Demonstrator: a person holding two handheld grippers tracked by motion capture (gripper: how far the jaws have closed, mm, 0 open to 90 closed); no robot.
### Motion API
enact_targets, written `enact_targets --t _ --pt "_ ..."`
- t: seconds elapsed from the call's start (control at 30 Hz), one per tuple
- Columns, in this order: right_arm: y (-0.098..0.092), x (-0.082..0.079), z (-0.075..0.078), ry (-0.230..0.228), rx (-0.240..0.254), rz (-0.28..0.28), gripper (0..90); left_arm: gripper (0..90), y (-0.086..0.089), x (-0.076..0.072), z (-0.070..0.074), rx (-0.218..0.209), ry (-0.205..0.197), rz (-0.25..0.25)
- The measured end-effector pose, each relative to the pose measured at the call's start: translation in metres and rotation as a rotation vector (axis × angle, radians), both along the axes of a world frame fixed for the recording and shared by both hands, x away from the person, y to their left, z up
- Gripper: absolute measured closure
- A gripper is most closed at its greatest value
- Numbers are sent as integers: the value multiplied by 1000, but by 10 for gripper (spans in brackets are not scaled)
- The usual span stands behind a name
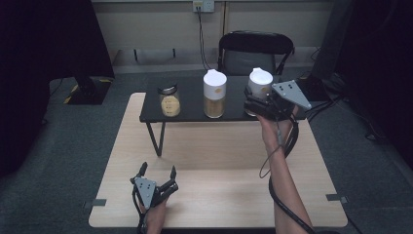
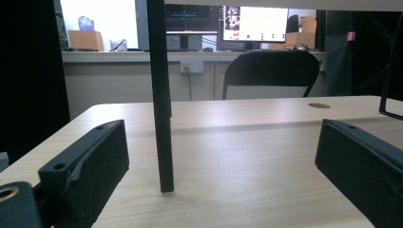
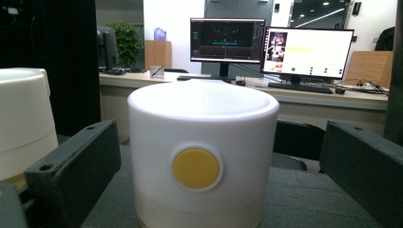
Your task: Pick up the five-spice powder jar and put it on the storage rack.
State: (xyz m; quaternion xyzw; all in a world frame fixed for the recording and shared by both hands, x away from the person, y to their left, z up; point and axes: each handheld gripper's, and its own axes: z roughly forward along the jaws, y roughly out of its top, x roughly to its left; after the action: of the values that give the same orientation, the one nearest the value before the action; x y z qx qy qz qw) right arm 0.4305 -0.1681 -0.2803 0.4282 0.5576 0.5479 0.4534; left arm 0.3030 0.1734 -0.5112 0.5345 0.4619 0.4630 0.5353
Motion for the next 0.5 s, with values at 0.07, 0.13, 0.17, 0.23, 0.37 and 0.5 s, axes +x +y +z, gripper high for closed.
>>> enact_targets --t 0.07,0.13,0.17,0.23,0.37,0.5 --pt "-1 -1 0 -4 14 5 0 34 0 0 0 0 0 0" --pt "-2 -1 -1 -10 6 11 0 34 0 0 0 0 0 0" --pt "-2 -1 -1 -6 5 15 0 34 0 0 0 0 0 0" --pt "-3 -1 -2 -3 4 16 0 34 0 0 0 0 0 0" --pt "-3 -3 -3 -8 7 19 0 34 0 0 0 0 0 0" --pt "-4 -4 -3 -6 12 19 0 34 0 0 0 0 0 0"
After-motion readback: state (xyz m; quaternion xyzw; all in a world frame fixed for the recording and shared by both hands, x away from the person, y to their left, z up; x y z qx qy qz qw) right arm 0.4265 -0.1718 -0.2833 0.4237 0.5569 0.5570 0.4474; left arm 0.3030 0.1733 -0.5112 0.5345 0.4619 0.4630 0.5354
